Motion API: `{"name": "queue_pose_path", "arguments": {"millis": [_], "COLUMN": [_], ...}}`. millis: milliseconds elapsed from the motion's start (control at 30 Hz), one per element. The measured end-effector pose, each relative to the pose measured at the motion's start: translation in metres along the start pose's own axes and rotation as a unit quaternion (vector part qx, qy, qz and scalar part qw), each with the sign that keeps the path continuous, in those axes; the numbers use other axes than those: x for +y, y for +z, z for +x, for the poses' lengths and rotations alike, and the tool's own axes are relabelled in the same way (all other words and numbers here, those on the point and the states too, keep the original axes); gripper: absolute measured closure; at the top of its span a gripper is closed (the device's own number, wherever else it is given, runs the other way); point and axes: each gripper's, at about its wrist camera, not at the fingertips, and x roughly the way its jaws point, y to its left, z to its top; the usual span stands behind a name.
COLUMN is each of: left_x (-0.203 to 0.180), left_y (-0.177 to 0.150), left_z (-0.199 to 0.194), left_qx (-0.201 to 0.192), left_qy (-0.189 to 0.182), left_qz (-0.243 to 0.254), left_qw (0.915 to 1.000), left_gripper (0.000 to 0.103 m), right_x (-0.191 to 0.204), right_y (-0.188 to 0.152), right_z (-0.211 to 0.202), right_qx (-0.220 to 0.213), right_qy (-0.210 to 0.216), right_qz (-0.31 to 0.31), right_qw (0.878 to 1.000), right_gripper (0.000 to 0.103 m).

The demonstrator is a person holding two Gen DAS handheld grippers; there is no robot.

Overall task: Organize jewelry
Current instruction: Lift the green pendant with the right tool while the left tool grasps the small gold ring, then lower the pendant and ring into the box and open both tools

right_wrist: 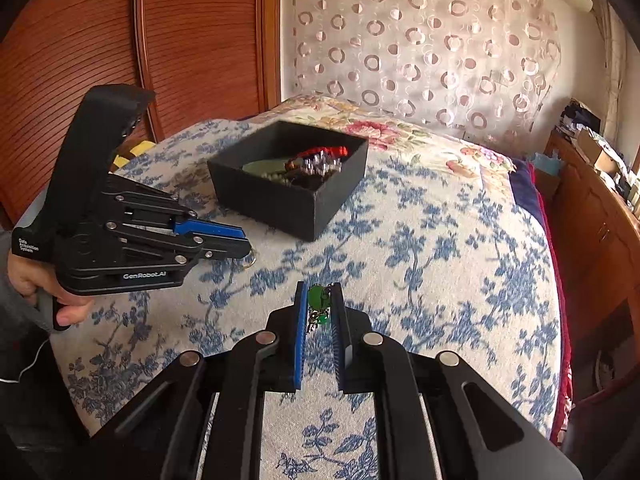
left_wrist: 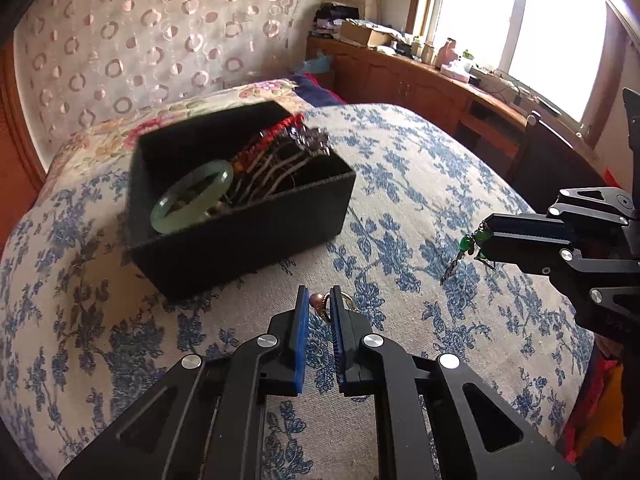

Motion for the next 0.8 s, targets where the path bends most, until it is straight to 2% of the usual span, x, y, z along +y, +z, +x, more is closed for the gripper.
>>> {"name": "queue_pose_path", "arguments": {"millis": [333,533,800], "left_x": [0.023,0.043,0.062], "left_y": [0.026,0.046,0.057], "left_z": [-0.036,-0.043,-0.033], "left_qx": [-0.05,-0.068,-0.068], "left_qy": [0.018,0.034,0.047], "left_qz": [-0.013,-0.024,-0.038], "left_qw": [0.9985,0.9968,0.9958], "left_gripper": [0.093,0.093,0.093], "right_x": [-0.008,-0.011,-0.01], "right_y": [0.056,0.096,0.13], "right_z": [-0.009,-0.004,0.037], "right_qx": [-0.05,-0.078,-0.069], "right_qy": [0.006,0.022,0.047], "right_qz": [-0.012,-0.024,-0.046], "right_qw": [0.999,0.996,0.995], "right_gripper": [0.09,0.09,0.09]}}
